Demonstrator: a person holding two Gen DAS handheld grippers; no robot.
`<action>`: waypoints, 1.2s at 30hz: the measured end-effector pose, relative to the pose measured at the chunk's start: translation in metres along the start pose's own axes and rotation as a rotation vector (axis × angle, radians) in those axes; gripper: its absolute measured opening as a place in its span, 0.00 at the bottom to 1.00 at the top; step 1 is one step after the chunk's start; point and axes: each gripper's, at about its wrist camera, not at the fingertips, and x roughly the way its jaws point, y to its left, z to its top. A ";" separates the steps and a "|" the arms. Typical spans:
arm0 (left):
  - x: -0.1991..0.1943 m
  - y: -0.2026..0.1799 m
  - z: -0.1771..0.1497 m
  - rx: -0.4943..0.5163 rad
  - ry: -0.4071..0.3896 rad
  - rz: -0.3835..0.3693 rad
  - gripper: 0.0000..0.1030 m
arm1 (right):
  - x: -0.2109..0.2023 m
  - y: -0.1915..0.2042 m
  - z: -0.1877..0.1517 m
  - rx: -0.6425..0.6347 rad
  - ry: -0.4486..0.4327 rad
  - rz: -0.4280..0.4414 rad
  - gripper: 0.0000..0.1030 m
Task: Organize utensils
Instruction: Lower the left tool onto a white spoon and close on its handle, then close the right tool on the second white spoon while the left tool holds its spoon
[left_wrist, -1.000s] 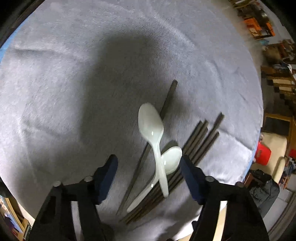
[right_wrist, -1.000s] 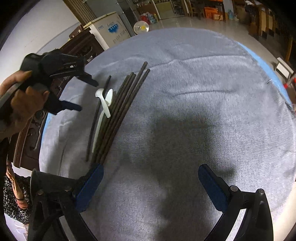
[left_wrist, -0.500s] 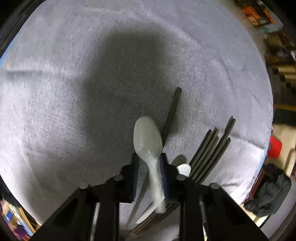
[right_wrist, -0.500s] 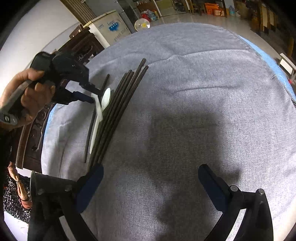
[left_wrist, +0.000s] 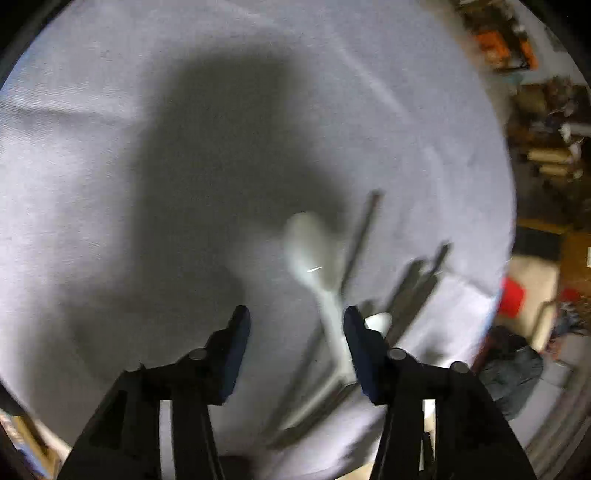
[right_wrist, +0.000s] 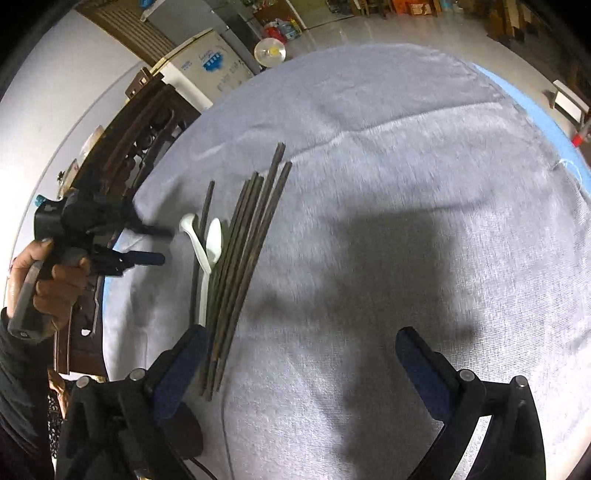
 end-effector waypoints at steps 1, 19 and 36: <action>0.001 -0.008 0.001 0.010 -0.003 0.004 0.52 | 0.000 0.000 0.000 0.004 0.000 -0.004 1.00; -0.014 -0.018 0.007 0.329 0.018 0.286 0.03 | 0.015 0.010 0.028 -0.009 0.063 0.037 0.98; -0.055 0.043 0.023 0.259 0.018 0.216 0.08 | 0.121 0.114 0.100 -0.178 0.301 -0.017 0.44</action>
